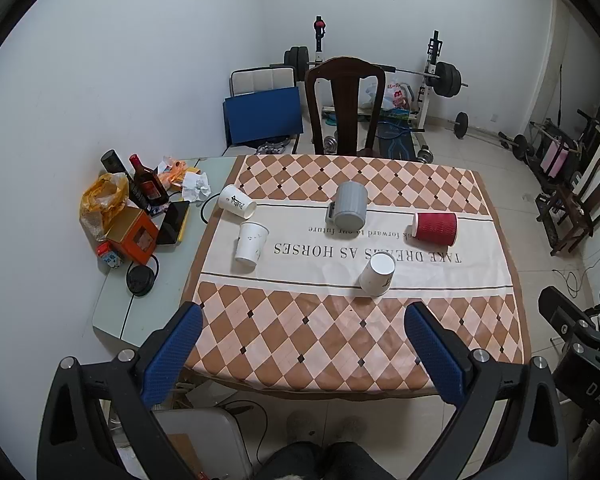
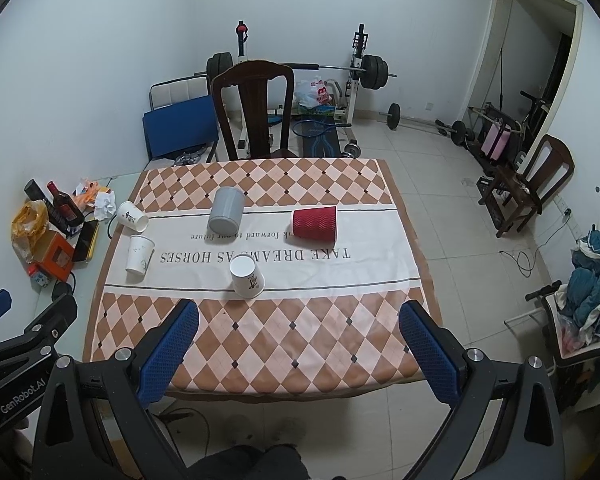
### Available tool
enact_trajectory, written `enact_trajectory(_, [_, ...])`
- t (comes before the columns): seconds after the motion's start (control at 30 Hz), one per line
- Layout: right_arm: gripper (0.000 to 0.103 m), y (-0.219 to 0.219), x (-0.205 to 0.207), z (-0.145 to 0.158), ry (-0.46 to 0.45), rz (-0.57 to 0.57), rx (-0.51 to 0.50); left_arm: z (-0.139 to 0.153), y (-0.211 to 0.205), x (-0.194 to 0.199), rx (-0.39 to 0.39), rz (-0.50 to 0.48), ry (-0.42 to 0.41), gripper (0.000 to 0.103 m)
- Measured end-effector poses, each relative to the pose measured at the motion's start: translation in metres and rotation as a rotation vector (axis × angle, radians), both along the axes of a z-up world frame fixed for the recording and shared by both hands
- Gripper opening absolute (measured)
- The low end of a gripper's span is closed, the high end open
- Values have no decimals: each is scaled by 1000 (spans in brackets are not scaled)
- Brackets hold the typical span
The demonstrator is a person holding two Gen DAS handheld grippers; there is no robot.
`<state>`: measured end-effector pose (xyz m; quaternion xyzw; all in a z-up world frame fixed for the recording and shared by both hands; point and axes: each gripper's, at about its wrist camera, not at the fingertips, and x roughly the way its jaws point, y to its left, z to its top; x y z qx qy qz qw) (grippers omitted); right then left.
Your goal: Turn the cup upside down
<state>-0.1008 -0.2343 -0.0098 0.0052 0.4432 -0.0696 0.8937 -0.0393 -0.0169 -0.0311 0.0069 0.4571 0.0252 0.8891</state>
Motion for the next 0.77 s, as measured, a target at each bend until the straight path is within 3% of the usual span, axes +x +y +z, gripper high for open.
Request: enact_trajectory(0.77, [101,-2,4,1,-3,-5,2,6,-3,7,2,-2,3,103])
